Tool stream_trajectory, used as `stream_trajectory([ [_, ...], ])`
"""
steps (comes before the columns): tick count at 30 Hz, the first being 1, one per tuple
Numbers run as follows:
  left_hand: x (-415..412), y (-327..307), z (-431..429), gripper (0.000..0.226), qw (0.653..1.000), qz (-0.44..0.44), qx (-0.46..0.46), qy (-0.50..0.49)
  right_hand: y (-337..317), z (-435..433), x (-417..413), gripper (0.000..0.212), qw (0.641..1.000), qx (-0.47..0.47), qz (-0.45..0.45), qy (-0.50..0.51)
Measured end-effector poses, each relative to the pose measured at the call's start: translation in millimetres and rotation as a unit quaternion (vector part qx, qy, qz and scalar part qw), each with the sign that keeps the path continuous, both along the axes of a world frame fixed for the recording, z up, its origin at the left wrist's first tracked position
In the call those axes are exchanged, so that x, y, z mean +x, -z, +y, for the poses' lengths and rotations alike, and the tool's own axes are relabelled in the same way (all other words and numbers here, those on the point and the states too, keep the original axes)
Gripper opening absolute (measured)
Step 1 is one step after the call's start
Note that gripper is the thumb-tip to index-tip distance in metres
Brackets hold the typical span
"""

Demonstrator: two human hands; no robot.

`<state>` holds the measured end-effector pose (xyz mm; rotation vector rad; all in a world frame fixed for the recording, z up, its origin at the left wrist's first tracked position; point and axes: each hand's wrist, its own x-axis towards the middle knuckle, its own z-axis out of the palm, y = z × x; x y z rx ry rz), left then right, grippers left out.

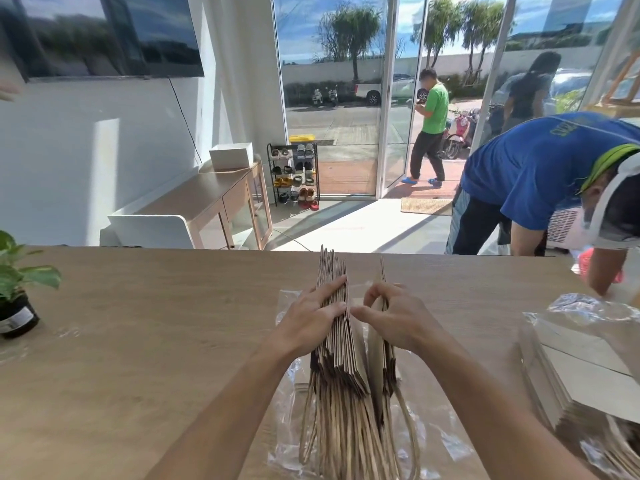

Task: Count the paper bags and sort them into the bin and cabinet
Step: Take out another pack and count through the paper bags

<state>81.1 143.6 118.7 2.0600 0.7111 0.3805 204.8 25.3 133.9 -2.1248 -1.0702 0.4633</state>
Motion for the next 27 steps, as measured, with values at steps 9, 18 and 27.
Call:
stream_trajectory([
  [9,-2.0,-3.9,-1.9,0.05,1.0,0.0,0.002,-0.005,0.7,-0.8,1.1,0.021,1.0,0.014,0.015,-0.006],
  [18,-0.2,-3.9,-2.2,0.048,1.0,-0.001,0.0,-0.011,3.2,-3.2,4.3,0.022,0.999,0.028,0.022,-0.016],
  [27,0.2,-2.9,-2.7,0.048,1.0,0.005,0.008,-0.002,5.0,-3.2,0.3,0.021,1.0,0.017,0.004,-0.016],
])
